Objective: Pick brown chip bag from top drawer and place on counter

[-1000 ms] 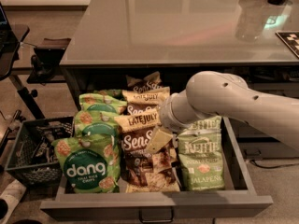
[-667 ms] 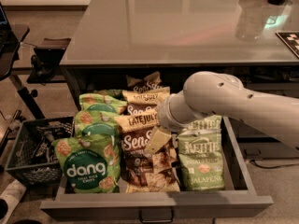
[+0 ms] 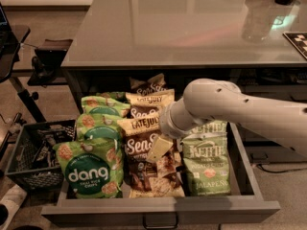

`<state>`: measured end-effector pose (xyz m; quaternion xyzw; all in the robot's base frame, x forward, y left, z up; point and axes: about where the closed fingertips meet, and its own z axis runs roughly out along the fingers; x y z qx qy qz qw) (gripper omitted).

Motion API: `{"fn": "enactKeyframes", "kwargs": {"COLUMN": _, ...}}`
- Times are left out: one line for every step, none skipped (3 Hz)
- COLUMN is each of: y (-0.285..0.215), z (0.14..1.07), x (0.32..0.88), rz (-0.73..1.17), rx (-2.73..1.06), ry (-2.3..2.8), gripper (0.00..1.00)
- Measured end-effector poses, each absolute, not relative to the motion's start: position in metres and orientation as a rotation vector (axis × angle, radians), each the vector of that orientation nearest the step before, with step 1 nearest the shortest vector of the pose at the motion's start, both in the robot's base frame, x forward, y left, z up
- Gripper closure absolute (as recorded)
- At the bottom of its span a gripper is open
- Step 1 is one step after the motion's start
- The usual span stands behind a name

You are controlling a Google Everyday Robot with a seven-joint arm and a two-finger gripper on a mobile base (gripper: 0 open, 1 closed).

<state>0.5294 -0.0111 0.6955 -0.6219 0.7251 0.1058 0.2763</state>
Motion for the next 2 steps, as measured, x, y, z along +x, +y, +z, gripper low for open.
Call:
{"fn": "enactKeyframes", "kwargs": {"y": -0.0062, "z": 0.6880, "x": 0.5271, "rz": 0.306, "rx": -1.680, "ry": 1.951, "gripper": 0.19}}
{"fn": "enactKeyframes", "kwargs": {"y": -0.0062, "z": 0.6880, "x": 0.5271, "rz": 0.306, "rx": -1.680, "ry": 1.951, "gripper": 0.42}}
